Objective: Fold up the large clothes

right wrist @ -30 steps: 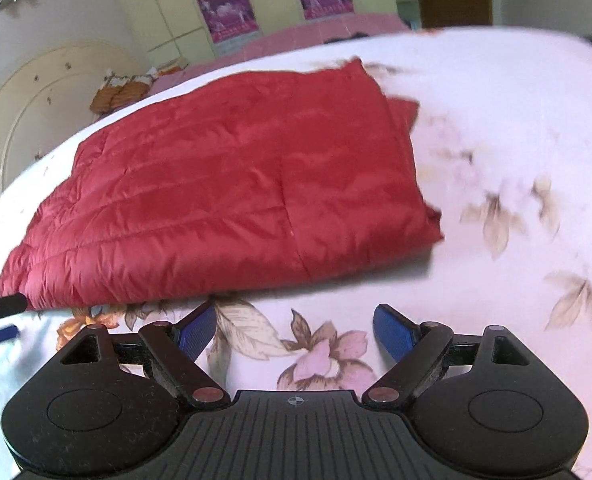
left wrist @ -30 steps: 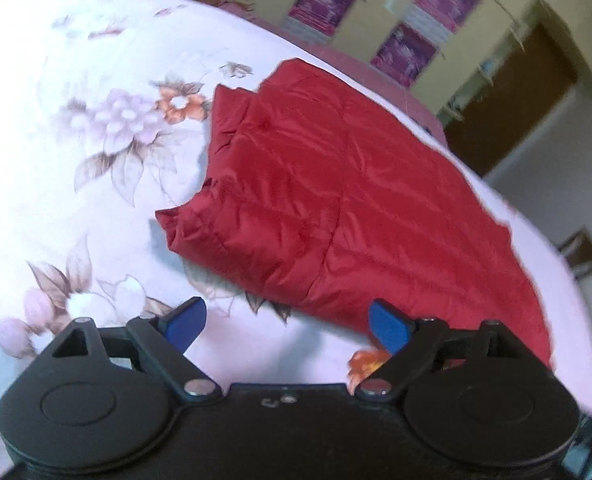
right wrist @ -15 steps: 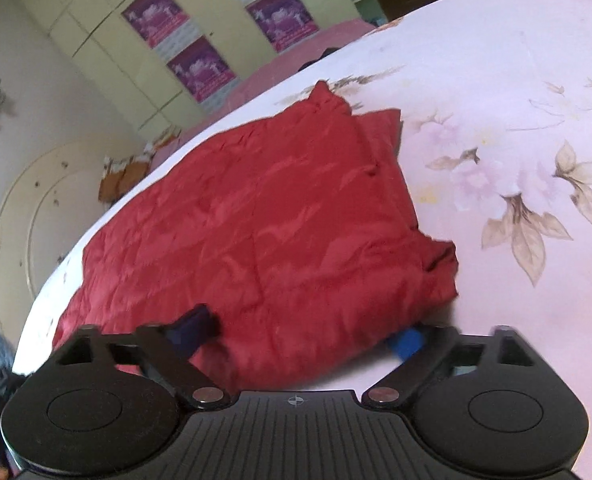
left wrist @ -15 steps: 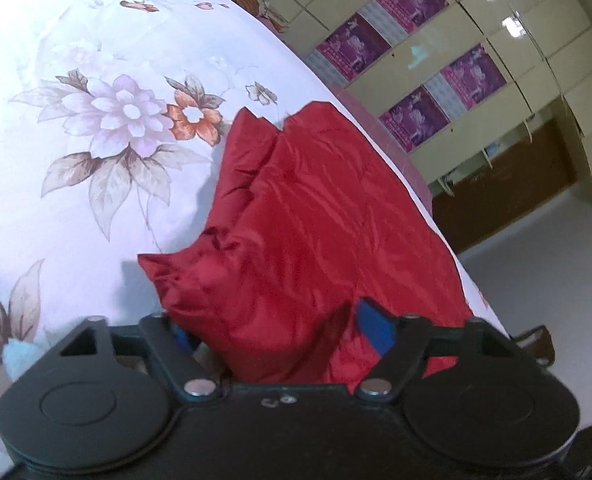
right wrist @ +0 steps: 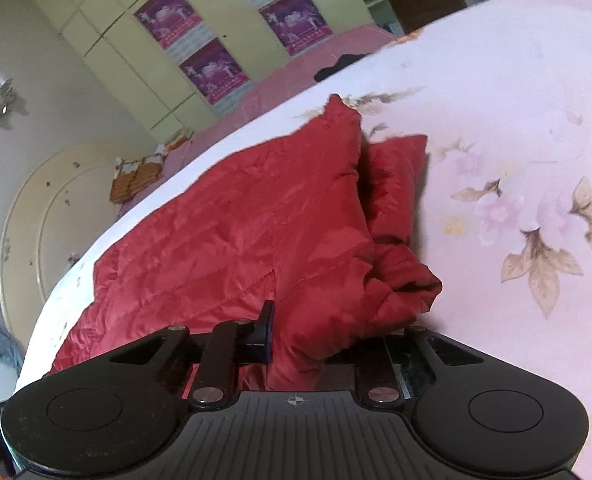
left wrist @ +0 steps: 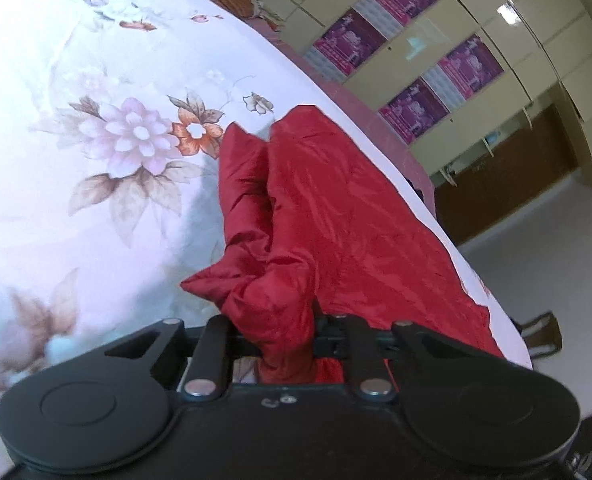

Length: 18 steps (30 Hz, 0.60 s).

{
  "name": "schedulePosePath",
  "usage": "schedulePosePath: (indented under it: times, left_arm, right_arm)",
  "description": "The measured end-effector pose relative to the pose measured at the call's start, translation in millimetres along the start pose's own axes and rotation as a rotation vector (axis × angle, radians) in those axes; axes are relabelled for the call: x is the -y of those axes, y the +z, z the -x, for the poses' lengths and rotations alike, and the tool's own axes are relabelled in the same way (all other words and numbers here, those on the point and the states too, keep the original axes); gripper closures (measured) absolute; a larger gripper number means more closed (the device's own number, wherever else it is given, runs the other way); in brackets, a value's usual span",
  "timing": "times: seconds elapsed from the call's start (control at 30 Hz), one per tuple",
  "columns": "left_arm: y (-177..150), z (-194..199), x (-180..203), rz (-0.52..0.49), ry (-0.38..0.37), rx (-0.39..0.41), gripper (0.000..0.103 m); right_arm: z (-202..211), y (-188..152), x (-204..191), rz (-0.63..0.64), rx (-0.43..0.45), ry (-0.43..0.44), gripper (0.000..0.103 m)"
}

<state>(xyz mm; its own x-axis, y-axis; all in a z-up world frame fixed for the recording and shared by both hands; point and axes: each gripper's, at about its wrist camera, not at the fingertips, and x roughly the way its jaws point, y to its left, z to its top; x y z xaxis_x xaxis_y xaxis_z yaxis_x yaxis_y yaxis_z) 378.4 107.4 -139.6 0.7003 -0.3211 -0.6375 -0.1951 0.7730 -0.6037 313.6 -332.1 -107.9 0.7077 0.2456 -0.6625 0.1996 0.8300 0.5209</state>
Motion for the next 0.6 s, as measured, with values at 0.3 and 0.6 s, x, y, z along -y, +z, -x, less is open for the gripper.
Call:
schedulePosePath:
  times: [0.3,0.6]
  left_arm:
    - [-38.7,75.5,-34.4,-0.054,-0.005,-0.063,0.087]
    - [-83.9,131.1,-67.2,-0.059,-0.014,-0.092,0.087]
  right_arm:
    - [64.4,-53.1,0.8,0.037,-0.067,0.015,0.083]
    - [104.1,-99.7,12.6,0.014,-0.100,0.009,0.083]
